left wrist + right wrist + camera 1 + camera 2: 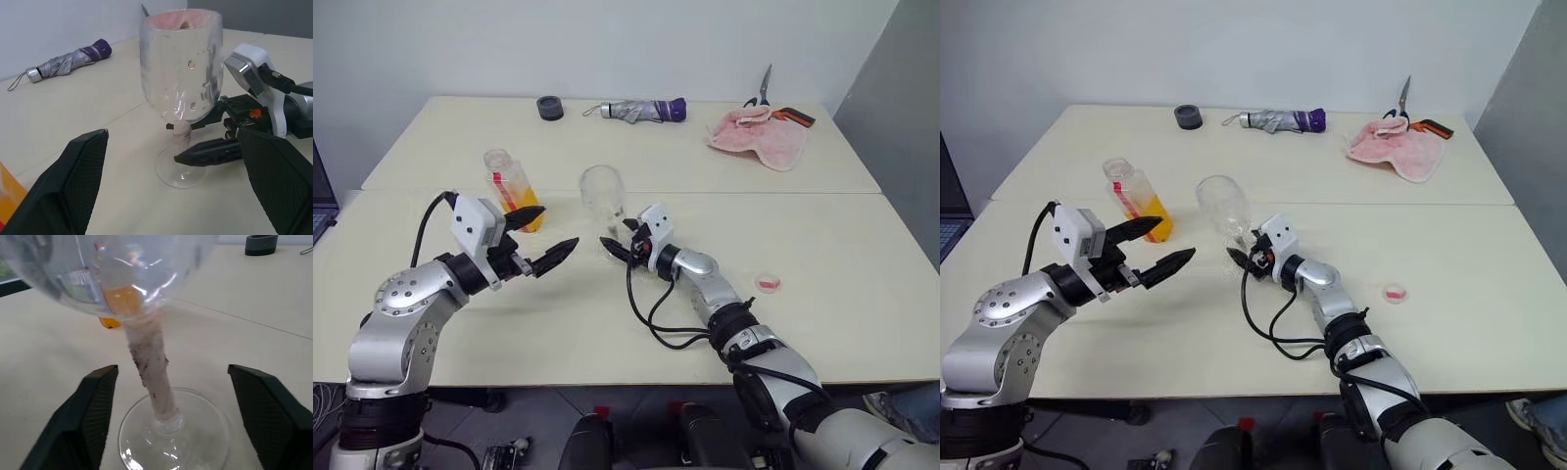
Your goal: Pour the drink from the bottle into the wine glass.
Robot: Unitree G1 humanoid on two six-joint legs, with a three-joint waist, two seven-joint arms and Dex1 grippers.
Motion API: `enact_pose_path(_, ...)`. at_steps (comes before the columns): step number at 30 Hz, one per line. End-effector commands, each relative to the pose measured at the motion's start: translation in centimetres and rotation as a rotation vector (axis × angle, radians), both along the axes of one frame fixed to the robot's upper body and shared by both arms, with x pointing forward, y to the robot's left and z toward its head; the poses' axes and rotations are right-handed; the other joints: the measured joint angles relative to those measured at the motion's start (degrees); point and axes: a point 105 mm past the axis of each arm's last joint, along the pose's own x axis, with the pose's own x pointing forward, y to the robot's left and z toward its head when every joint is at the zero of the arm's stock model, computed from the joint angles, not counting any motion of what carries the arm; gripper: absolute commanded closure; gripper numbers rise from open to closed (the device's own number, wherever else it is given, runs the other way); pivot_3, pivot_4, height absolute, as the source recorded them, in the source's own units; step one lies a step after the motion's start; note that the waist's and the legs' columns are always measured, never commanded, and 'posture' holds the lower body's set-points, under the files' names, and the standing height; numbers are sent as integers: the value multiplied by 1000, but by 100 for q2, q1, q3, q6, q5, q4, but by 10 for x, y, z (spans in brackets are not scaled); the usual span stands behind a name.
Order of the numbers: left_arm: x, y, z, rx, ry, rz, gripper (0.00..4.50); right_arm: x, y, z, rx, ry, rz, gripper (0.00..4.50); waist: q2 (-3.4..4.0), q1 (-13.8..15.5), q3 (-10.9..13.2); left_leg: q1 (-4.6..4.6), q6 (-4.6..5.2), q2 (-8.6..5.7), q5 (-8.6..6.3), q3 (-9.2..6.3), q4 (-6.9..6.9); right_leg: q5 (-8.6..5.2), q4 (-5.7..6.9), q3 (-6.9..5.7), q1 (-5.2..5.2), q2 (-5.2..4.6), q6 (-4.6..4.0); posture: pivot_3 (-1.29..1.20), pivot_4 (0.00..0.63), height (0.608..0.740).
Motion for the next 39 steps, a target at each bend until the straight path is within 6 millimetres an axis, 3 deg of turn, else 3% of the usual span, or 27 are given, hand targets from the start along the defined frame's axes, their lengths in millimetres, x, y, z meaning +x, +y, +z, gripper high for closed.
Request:
enact_pose_path(1, -2, -7, 14, 2, -56, -24, 0, -1, 1, 14, 23, -62, 16, 24, 0, 0, 0, 0, 0, 0, 0, 0, 0, 0, 0, 0, 0, 0, 0, 0, 150, 740)
enact_pose_path(11, 0, -10, 16, -2, -64, -35, 0, -7, -10, 12, 23, -69, 31, 24, 0, 1, 0, -1, 0, 1, 0, -1, 0, 0, 0, -1, 0, 0, 0, 0, 150, 740)
enact_pose_path(17, -2, -8, 9, -24, -52, -14, 0, -25, -41, 6, -31, -82, 73, 24, 0, 16, 0, -5, 0, 2, 0, -5, 1, 0, -1, -2, 0, -1, 1, 0, 150, 740)
enact_pose_path(22, -1, 21, -26, -60, 6, 193, 0, -75, -73, 14, -133, -109, 225, 24, 12, 39, 7, -11, 2, 3, -1, -9, 1, -2, -10, 0, 0, -12, 3, 0, 150, 740)
enact_pose_path(27, 2, 59, -50, -79, 17, 438, 0, -106, -87, 28, -179, -131, 255, 24, 12, 28, 8, -7, 1, 0, -1, -10, 4, -2, -8, -3, 0, 0, 3, 0, 150, 740)
enact_pose_path(31, 8, 78, -51, -99, 0, 552, 0, -118, -90, 39, -195, -142, 259, 24, 10, 45, 8, -5, 0, 1, -1, -25, 4, -8, -6, -2, 5, 8, 12, 0, 150, 740)
enact_pose_path(39, 28, 84, -36, -89, -33, 566, 0, -139, -97, 63, -167, -141, 312, 24, 4, 133, 6, -13, -1, -10, 0, -20, 8, -2, -12, -19, 7, 7, 5, 0, 150, 740)
